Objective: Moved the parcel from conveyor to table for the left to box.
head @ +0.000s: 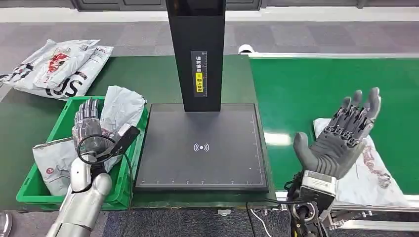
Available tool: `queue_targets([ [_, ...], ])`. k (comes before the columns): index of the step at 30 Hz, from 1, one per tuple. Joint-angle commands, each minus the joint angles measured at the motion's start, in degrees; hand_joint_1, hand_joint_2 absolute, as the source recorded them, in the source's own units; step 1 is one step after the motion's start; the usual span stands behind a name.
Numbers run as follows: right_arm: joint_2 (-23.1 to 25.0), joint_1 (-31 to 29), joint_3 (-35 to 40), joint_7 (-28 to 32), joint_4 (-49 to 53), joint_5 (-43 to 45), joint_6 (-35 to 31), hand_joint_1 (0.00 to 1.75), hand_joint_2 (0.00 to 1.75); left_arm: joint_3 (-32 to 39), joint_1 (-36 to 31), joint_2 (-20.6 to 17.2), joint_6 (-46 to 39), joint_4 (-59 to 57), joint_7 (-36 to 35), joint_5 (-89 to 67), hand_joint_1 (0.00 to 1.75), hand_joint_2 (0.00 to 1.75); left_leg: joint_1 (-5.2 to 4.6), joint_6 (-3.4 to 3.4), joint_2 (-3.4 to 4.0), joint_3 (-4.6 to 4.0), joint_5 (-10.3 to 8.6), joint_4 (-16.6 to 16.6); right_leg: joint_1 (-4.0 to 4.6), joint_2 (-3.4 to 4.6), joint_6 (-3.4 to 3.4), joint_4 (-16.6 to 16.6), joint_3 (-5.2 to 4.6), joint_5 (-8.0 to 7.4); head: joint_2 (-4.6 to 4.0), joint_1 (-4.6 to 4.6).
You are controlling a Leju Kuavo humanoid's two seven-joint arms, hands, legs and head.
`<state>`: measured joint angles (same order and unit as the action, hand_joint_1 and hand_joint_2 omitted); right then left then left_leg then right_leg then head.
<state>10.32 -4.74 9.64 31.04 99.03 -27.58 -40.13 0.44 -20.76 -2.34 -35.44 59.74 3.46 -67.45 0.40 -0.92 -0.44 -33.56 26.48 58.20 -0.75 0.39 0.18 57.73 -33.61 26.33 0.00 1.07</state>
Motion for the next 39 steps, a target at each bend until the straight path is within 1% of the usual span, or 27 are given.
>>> queue_targets([
  [1, -0.5, -2.3, -0.2, -0.4, -3.7, 0.3, 0.1, 0.00, 1.75, -0.3, 0.1, 2.6, -4.1, 2.7, 2.3, 2.6, 0.00, 1.75, 0.02, 0.04, 0.02, 0.04, -0.03, -0.1, 0.03, -0.04, 0.00, -0.1, 0.07, -0.04, -0.02, 0.00],
  [12, -0.5, -2.2, -0.2, -0.4, -3.7, 0.3, 0.1, 0.00, 1.75, -0.3, 0.2, 2.5, -4.1, 2.6, 2.2, 2.6, 0.00, 1.75, 0.02, 0.02, 0.01, 0.05, -0.04, -0.1, 0.07, -0.02, -0.01, -0.1, 0.08, -0.06, 0.00, 0.00],
  [13, -0.6, -2.3, 0.0, -0.5, -3.8, 0.4, 0.1, 0.00, 1.75, 2.3, 1.1, 4.1, -4.6, 6.8, 6.4, 4.1, 0.00, 1.75, 0.03, 0.02, 0.01, 0.04, -0.02, -0.1, 0.08, -0.01, -0.01, -0.1, 0.06, -0.04, 0.00, 0.00],
  [14, -0.5, -2.2, 0.0, -0.4, -3.9, 0.4, 0.1, 0.00, 1.75, 3.8, 1.5, 5.5, -4.6, 8.6, 9.1, 5.3, 0.00, 1.75, 0.02, 0.03, 0.00, 0.03, -0.04, -0.1, 0.07, -0.02, 0.00, -0.1, 0.05, -0.05, 0.00, 0.00],
  [15, -0.4, -2.2, 0.2, -0.2, -4.2, 0.6, 0.1, 0.00, 1.75, 8.6, 2.3, 9.3, -4.6, 13.5, 15.0, 7.0, 0.00, 1.75, 0.05, 0.03, 0.00, -0.03, 0.00, 0.0, 0.09, -0.01, 0.00, -0.1, 0.01, -0.03, 0.00, 0.00],
  [17, -0.2, -2.7, 1.2, 0.2, -5.6, 1.1, 0.1, 0.00, 1.75, 22.5, 1.9, 19.5, -4.6, 23.2, 30.7, 8.4, 0.00, 1.75, 0.08, 0.04, 0.02, -0.13, 0.01, 0.1, 0.12, 0.01, 0.02, 0.0, -0.06, -0.05, 0.00, 0.00],
  [18, 0.3, -3.2, 1.4, 0.5, -6.7, 1.1, 0.1, 0.00, 1.75, 26.5, 1.2, 22.3, -4.6, 26.0, 36.5, 11.3, 0.00, 1.75, 0.10, 0.05, 0.08, -0.09, 0.02, 0.0, 0.15, 0.05, 0.01, -0.1, -0.03, -0.06, 0.00, 0.00],
  [21, 1.1, -3.6, 1.8, 1.9, -8.4, 1.6, 0.1, 0.00, 1.75, 23.5, 2.7, 21.8, -4.6, 37.6, 36.5, 17.5, 0.00, 1.75, 0.12, 0.05, 0.05, -0.24, 0.04, 0.2, 0.15, 0.03, 0.02, 0.0, -0.14, -0.05, 0.00, 0.00],
  [22, 1.2, -3.5, 1.8, 2.2, -8.5, 1.8, 0.1, 0.00, 1.75, 22.3, 3.2, 21.5, -4.6, 39.7, 36.5, 19.7, 0.00, 1.75, 0.12, 0.09, 0.06, -0.26, 0.06, 0.2, 0.15, 0.03, 0.04, 0.0, -0.13, -0.04, 0.00, 0.00],
  [24, 1.8, -3.2, 1.0, 3.2, -8.5, 1.9, 0.1, 0.00, 1.75, 17.9, 4.2, 20.4, -4.6, 39.8, 36.5, 24.6, 0.00, 1.75, 0.12, 0.07, 0.12, -0.27, 0.08, 0.1, 0.15, 0.13, 0.02, 0.0, -0.13, -0.06, -0.02, 0.00],
  [27, 1.5, -2.8, 0.3, 3.7, -8.7, 2.1, 0.1, 0.00, 1.75, 14.9, 4.3, 20.1, -4.6, 36.6, 36.5, 26.8, 0.00, 1.75, 0.01, 0.02, 0.08, 0.00, 0.02, -0.1, 0.01, 0.07, -0.03, -0.1, 0.01, -0.05, 0.00, 0.00],
  [28, 2.5, -1.6, -0.6, 2.7, -7.6, -0.1, 0.1, 0.00, 1.75, 6.7, 4.8, 16.4, -4.4, 28.7, 36.0, 34.9, 0.00, 1.75, 0.02, 0.01, 0.00, -0.03, 0.02, 0.0, 0.03, 0.01, -0.03, -0.1, 0.01, -0.03, 0.00, 0.00],
  [29, 2.3, -0.3, -2.0, -0.5, -7.1, -4.1, 0.1, 0.00, 1.75, -4.0, 4.9, 11.7, 0.0, 26.5, 29.0, 44.3, 0.00, 1.75, 0.01, 0.01, 0.00, 0.03, -0.02, -0.1, 0.02, -0.02, -0.05, -0.1, 0.06, -0.06, -0.02, 0.00],
  [30, 3.1, 0.5, -4.7, -1.5, -7.4, -7.3, 0.1, 0.00, 1.75, -9.0, 5.0, 10.3, 0.9, 26.0, 27.6, 48.1, 0.00, 1.75, 0.01, 0.01, -0.42, -0.01, -0.07, -0.1, 0.05, -0.40, -0.03, -0.2, 0.16, 0.00, 0.00, 0.00],
  [31, 2.8, 0.8, -5.6, -2.2, -8.2, -7.9, 0.1, 0.00, 1.75, -12.2, 5.1, 9.3, 0.0, 26.0, 27.4, 50.5, 0.00, 1.75, 0.03, 0.02, -0.82, 0.02, -0.19, -0.2, 0.08, -0.84, -0.04, -0.3, 0.32, 0.01, 0.00, 0.00],
  [32, 3.1, 0.9, -7.6, -3.5, -9.3, -10.0, 0.1, 0.00, 1.75, -15.1, 5.1, 8.5, -0.2, 26.1, 27.3, 50.9, 0.00, 1.75, 0.00, 0.03, -0.77, 0.00, -0.15, -0.2, 0.10, -0.76, 0.00, -0.2, 0.19, 0.06, 0.00, 0.00],
  [33, 5.2, 0.7, -13.0, -4.6, -11.4, -15.8, 0.1, 0.00, 1.75, -17.5, 4.9, 8.1, -0.2, 26.3, 26.7, 51.5, 0.00, 1.75, 0.02, 0.04, -0.76, 0.03, -0.19, -0.2, 0.13, -0.78, 0.00, -0.3, 0.26, 0.00, 0.00, 0.00],
  [34, 5.8, 0.4, -15.8, -5.1, -13.3, -18.6, 0.1, 0.00, 1.75, -19.0, 4.8, 7.9, 0.5, 26.1, 25.7, 51.3, 0.00, 1.75, 0.02, 0.00, -0.60, 0.01, -0.13, -0.1, 0.13, -0.60, 0.00, -0.2, 0.14, 0.04, -0.02, 0.02],
  [35, 6.4, -0.1, -19.1, -6.5, -15.3, -22.0, 0.1, 0.00, 1.75, -19.9, 4.7, 7.9, 0.7, 25.9, 25.4, 51.0, 0.00, 1.75, 0.06, 0.01, -0.53, 0.03, -0.16, -0.1, 0.20, -0.55, 0.00, -0.3, 0.19, -0.03, -0.02, 0.02],
  [36, 7.8, -0.6, -23.4, -5.0, -16.4, -25.3, 0.1, 0.00, 1.75, -20.6, 4.6, 8.0, 1.4, 25.7, 25.0, 51.5, 0.00, 1.75, 0.06, 0.01, -0.44, -0.07, -0.09, -0.1, 0.23, -0.44, 0.01, -0.2, 0.12, -0.01, 0.00, 0.00],
  [37, 9.7, -1.2, -29.1, -4.0, -16.4, -30.5, 0.1, 0.00, 1.75, -21.1, 4.4, 7.9, 3.0, 25.4, 24.7, 52.4, 0.00, 1.75, 0.02, 0.05, -0.53, 0.00, -0.15, -0.2, 0.20, -0.55, 0.02, -0.3, 0.21, -0.04, 0.00, -0.02],
  [38, 9.7, -1.6, -31.8, -4.6, -17.3, -32.8, 0.1, 0.00, 1.75, -21.5, 4.2, 7.9, 4.6, 25.1, 24.4, 53.1, 0.00, 1.75, 0.00, 0.05, -0.48, 0.07, -0.17, -0.2, 0.14, -0.51, 0.03, -0.4, 0.27, -0.05, 0.00, 0.00],
  [39, 9.7, -1.8, -34.7, -7.3, -18.4, -36.8, 0.1, 0.00, 1.75, -22.3, 3.9, 7.7, 6.4, 24.6, 24.2, 53.1, 0.00, 1.75, 0.06, 0.03, -0.45, 0.08, -0.14, -0.2, 0.11, -0.47, 0.02, -0.3, 0.25, -0.03, 0.00, 0.00],
])
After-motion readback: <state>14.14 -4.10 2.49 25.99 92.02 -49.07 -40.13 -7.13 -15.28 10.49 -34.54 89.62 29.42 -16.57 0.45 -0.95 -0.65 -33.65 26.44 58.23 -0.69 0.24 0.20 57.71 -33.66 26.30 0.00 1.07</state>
